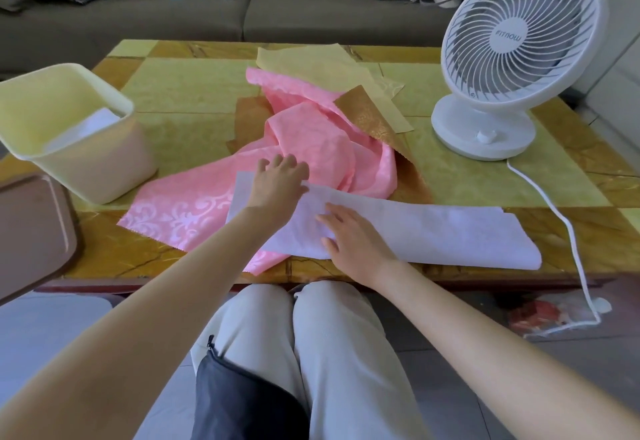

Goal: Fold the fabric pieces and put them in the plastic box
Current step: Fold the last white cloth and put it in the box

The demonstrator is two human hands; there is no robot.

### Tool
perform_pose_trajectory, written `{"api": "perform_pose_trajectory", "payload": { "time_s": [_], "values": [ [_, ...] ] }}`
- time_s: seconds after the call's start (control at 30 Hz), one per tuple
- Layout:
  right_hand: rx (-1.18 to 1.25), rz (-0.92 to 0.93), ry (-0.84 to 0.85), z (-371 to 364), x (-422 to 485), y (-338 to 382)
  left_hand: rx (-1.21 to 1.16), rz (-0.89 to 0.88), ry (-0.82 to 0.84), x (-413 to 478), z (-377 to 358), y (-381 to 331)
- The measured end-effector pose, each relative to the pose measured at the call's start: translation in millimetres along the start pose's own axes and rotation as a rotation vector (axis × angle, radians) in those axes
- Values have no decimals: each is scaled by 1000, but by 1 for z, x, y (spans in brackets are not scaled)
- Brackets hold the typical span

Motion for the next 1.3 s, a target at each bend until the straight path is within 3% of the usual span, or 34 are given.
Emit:
{"api": "perform_pose_trajectory", "payload": {
  "time_s": [0.17, 0.3, 0.4, 0.53, 0.63, 0.77, 0.83, 0.9, 1.0, 1.13, 1.3],
  "values": [
    [8, -114, 91, -16, 0, -7, -168, 178, -165, -29, 14, 32],
    [15, -101, 64, -15, 0, -5, -223, 361, 35, -69, -17, 55],
    [49, -95, 59, -16, 2, 0, -413, 469, 182, -89, -39, 64],
    [45, -73, 69, -19, 5, 5, -667, 481, 89, -94, -35, 64],
    [56, -42, 77, -21, 7, 10, -556, 470, 75, -97, -34, 73],
    [111, -22, 100, -23, 4, 15, -235, 483, 213, -103, -41, 84],
    [155, -15, 92, -19, 0, 15, -116, 449, 135, -98, -32, 76],
    [182, 3, 46, -9, -5, 13, -223, 341, 26, -84, -17, 49],
    [198, -53, -90, 20, -20, -14, -336, 47, 41, -62, -6, -16],
    [-26, -253, -131, 63, -49, -90, -187, -364, 111, -48, -9, -98],
    [-190, -566, 56, 88, -69, -168, -253, -319, 278, -22, -17, -130]
  ]
}}
Point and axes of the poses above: each hand's wrist, its own x-axis towards the middle knuckle, its own z-axis out of the back of the hand, y = z × x, the point moved 6 cm from there along x, towards the middle knuckle, and after that the axes turned 12 degrees about x, right-handed, at the moved point
